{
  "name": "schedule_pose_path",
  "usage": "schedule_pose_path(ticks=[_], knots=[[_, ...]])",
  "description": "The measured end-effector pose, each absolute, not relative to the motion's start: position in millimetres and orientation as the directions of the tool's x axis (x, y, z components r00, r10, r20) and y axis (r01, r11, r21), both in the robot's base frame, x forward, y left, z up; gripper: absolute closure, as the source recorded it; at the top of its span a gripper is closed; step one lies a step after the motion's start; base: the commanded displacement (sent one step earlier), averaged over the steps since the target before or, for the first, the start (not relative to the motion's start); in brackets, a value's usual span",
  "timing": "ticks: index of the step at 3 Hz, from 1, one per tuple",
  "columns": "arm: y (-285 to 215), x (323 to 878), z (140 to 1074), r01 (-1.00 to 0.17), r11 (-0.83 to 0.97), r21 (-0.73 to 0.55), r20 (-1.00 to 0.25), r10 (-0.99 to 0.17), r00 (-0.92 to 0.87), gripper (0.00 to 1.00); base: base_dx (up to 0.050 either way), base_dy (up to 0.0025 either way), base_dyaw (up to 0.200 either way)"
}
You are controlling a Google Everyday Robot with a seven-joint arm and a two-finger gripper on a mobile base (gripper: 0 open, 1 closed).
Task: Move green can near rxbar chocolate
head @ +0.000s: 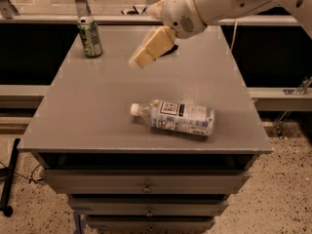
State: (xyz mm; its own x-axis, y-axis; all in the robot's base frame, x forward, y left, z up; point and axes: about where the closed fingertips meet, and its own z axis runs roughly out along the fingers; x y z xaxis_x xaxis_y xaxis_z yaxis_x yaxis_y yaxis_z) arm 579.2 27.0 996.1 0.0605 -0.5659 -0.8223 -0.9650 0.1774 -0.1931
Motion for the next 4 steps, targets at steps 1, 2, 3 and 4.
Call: schedule_pose_path(ticks=[1,2,3,4], knots=[[29,576,996,-0.967,0.167,-0.192,-0.826,-0.56,0.067,0.0,0.0,0.0,0.0],[54,608,973,-0.953,0.184,-0.239,-0.865,-0.487,0.123,0.0,0.0,0.0,0.0],[78,650,944,-0.939,0.204,-0.278,-0.894,-0.412,0.175,0.0,0.0,0.0,0.0],[92,679,924,-0.929,0.216,-0.299,-0.906,-0.37,0.206,0.0,0.0,0.0,0.0]])
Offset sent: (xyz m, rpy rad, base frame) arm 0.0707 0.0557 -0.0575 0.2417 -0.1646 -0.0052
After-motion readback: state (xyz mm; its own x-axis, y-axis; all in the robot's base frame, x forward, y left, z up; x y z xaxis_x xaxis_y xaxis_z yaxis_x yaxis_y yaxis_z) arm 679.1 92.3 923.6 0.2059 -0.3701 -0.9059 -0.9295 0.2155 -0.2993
